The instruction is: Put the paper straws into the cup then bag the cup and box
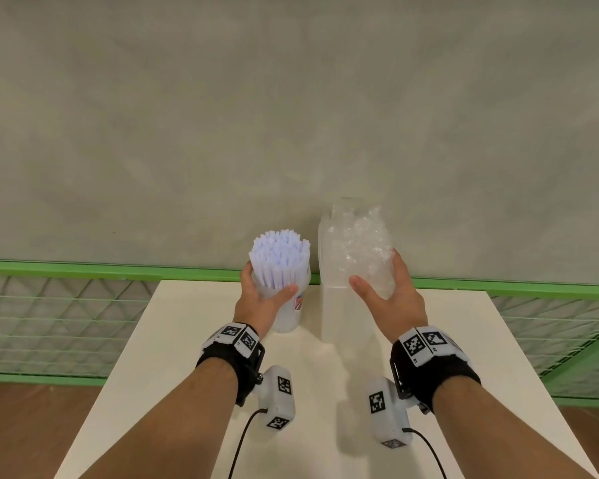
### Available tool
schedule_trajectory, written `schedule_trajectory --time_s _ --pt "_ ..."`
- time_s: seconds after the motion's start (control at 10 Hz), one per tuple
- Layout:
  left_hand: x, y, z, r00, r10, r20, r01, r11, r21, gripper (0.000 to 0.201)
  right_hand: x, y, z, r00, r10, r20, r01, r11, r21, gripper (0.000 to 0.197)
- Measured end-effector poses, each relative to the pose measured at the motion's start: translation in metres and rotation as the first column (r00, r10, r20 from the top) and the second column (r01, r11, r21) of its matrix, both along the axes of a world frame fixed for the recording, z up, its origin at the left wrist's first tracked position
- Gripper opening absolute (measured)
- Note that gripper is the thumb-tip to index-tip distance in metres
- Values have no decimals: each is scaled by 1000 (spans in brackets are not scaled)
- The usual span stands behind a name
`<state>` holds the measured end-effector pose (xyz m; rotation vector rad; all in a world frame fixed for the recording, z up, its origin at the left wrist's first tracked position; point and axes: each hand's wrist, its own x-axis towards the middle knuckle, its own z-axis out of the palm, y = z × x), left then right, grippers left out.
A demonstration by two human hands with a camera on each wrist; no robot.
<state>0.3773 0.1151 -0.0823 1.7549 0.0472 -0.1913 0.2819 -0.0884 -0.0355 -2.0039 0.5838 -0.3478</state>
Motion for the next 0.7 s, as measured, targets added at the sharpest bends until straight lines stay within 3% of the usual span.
schedule_trajectory --time_s 0.4,0.5,0.6,0.7 --pt "2 -3 3 1000 4 -3 -3 999 43 103 4 1 0 1000 9 -3 -9 1000 -3 98" --pt "0 0 6 999 18 31 -19 999 46 133 4 -1 2 999 26 -19 -26 999 -18 101" --pt "-10 5 17 997 2 75 -19 975 221 141 1 -3 3 998 55 -22 -56 998 -22 118" --pt "-23 11 46 975 -25 219 -83 879 470 124 -5 -6 20 991 38 -131 -55 990 -128 138"
